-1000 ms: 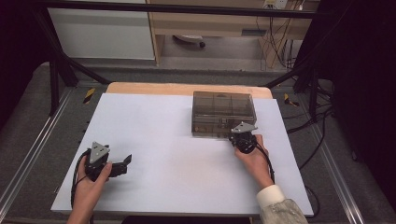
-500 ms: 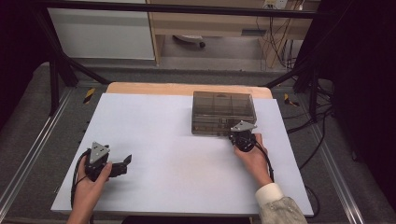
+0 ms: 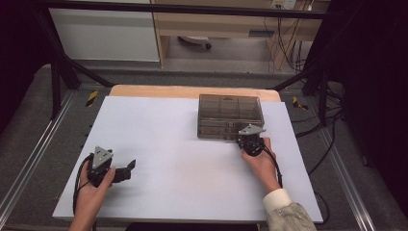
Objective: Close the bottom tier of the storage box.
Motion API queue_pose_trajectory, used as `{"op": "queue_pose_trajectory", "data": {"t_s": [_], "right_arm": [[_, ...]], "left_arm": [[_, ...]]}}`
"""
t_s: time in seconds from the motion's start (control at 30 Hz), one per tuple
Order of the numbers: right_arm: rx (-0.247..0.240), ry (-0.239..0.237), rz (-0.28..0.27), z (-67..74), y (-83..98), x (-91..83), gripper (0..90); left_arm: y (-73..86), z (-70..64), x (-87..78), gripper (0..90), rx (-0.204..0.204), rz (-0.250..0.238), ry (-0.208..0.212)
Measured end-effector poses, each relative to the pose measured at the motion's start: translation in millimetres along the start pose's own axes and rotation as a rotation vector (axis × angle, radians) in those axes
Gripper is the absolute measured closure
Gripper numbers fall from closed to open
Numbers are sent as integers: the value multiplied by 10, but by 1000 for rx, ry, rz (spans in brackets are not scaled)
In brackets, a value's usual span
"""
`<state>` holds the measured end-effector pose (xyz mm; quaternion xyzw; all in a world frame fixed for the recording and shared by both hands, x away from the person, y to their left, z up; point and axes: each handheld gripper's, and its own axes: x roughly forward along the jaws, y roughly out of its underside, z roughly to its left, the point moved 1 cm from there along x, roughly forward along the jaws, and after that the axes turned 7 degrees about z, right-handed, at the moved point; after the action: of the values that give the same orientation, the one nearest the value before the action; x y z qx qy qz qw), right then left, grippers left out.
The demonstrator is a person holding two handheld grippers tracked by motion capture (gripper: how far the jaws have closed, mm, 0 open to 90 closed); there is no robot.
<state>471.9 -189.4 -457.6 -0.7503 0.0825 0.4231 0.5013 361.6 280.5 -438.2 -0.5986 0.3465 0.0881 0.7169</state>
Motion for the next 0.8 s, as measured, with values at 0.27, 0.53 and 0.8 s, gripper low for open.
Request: {"op": "queue_pose_trajectory", "data": {"t_s": [0.27, 0.53, 0.8], "right_arm": [[29, -4, -15, -10, -9, 7, 900], [52, 1, -20, -36, -15, 33, 900], [63, -6, -24, -30, -39, 44, 900]], "left_arm": [[1, 0, 0, 47, 0, -1, -1], [2, 3, 1, 47, -1, -1, -2], [2, 6, -2, 47, 1, 2, -2]]}}
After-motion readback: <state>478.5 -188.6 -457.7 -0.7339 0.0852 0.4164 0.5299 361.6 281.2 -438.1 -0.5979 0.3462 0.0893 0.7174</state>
